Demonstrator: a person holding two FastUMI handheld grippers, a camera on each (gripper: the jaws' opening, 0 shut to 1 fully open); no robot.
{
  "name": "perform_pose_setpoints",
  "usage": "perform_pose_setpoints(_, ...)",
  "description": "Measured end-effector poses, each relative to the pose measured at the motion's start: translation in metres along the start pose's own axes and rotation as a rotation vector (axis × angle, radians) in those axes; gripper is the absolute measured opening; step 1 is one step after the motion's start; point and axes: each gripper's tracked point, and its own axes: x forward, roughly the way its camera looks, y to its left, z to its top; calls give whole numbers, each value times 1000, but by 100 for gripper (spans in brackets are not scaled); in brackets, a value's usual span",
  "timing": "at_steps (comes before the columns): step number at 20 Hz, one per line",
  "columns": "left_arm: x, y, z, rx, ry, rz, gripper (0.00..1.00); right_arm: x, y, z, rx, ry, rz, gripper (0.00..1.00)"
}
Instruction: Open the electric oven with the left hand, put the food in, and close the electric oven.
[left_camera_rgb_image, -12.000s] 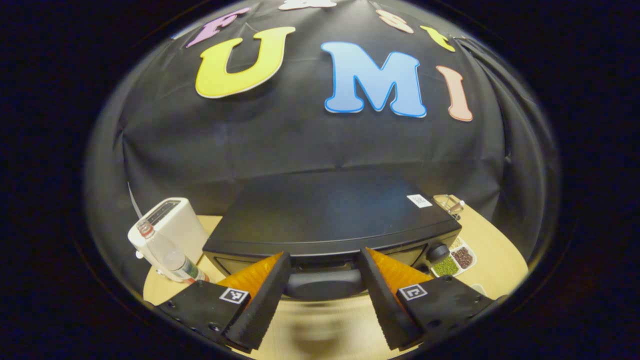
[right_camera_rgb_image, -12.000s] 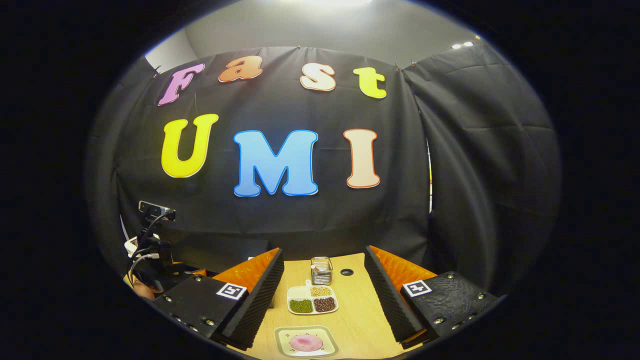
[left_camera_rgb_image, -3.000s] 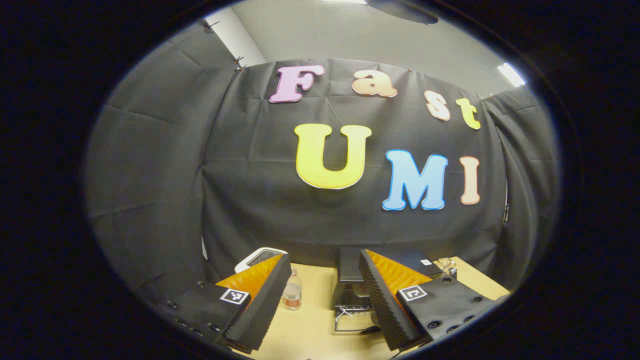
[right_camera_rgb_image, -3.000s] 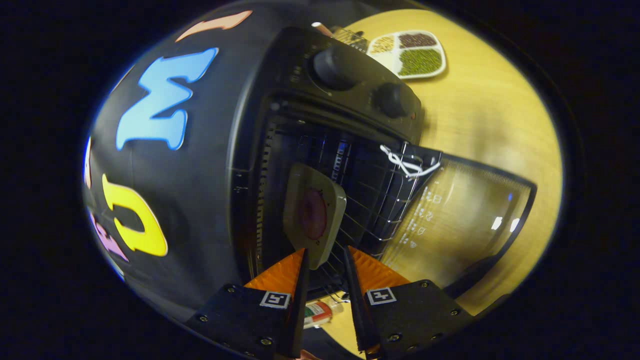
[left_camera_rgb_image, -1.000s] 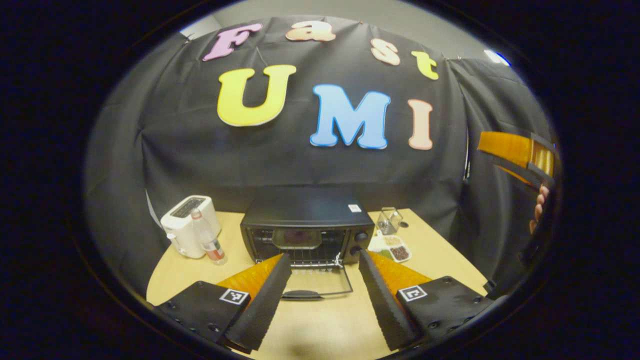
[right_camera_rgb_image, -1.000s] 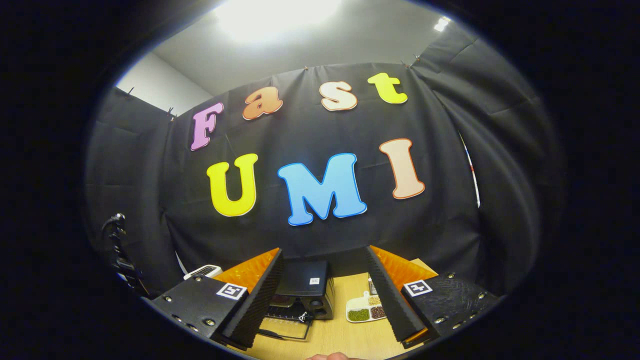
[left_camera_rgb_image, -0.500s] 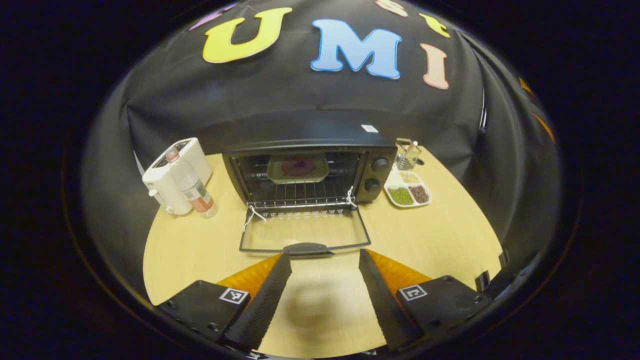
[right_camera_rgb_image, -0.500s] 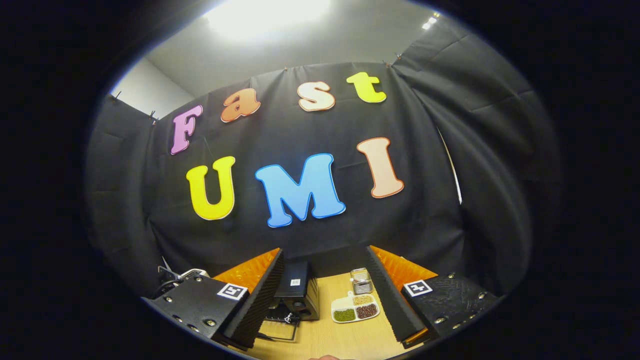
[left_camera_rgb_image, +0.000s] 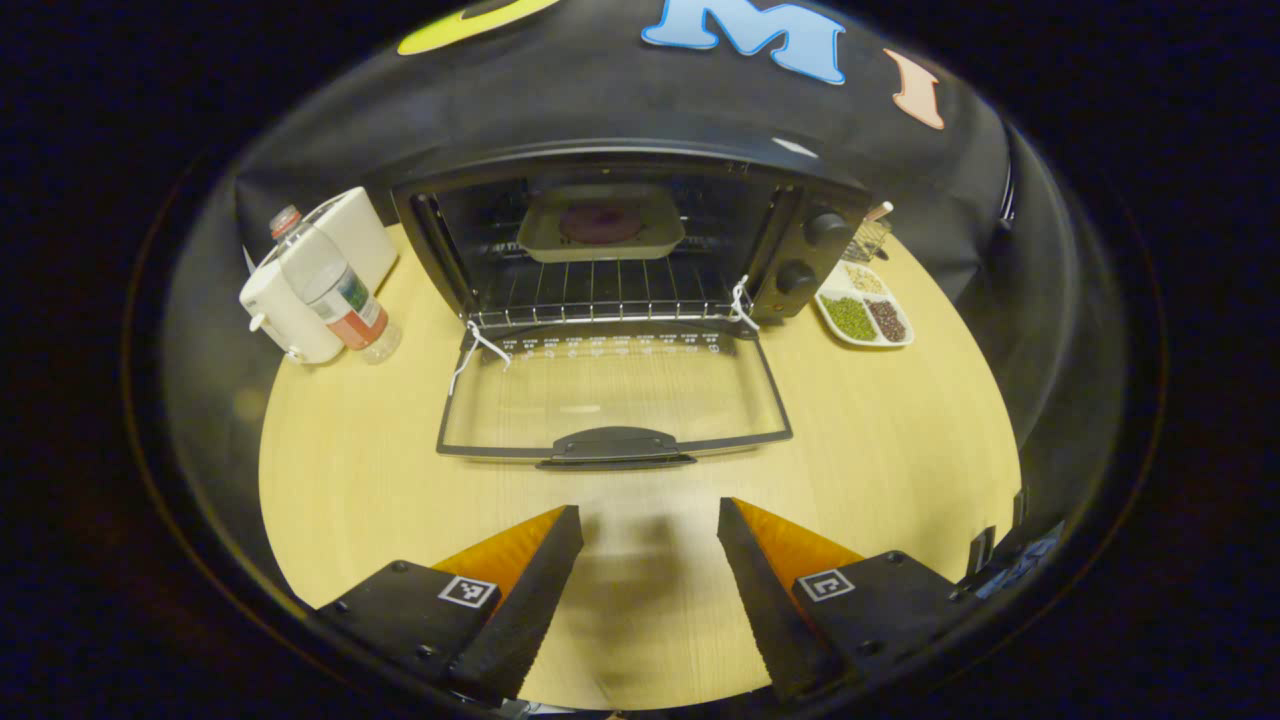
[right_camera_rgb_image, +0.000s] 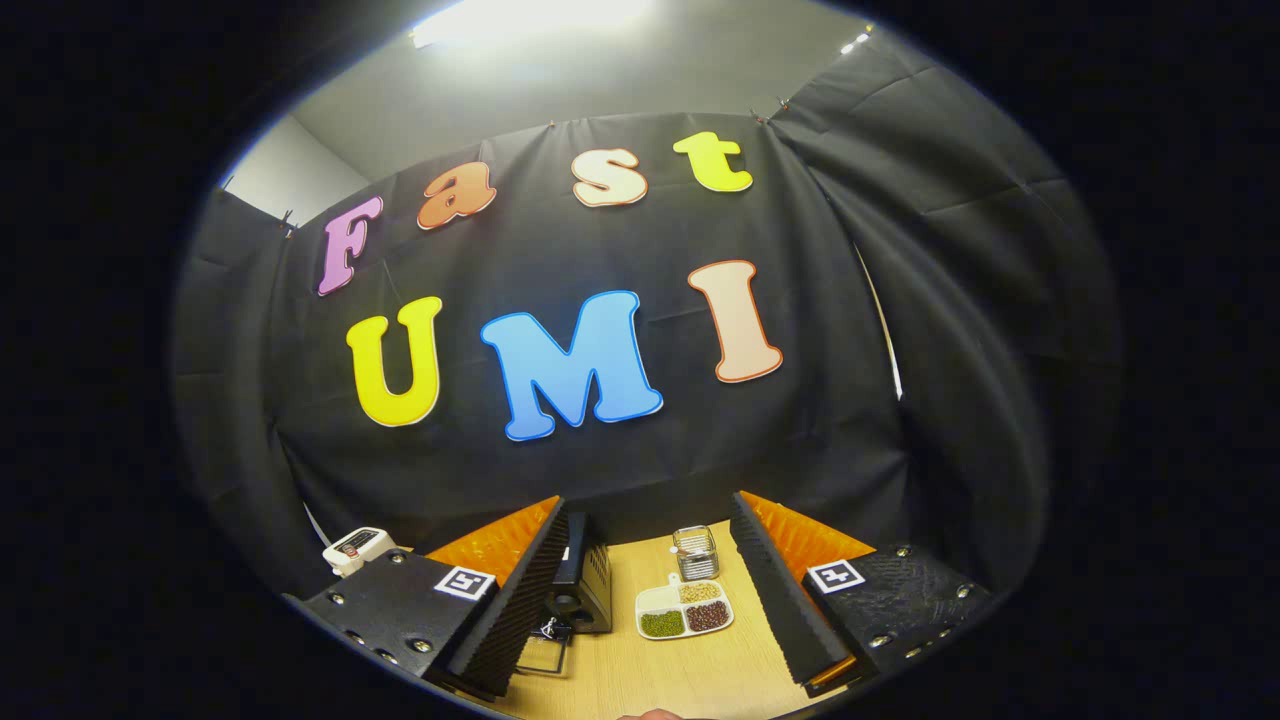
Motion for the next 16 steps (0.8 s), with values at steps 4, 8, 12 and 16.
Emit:
perform_pose_setpoints(4,28,10,-3,18,64,16,94,6,-9,-5,3,13,-25,98)
perform_pose_setpoints(8,46,12,-6,27,100,16,89,9,-17,-9,-8,21,-51,98)
perform_pose_setpoints(12,61,12,-6,44,130,24,98,10,-21,-11,-9,32,-62,98)
perform_pose_setpoints(16,70,14,-6,27,152,32,94,12,-22,-8,-12,19,-71,98)
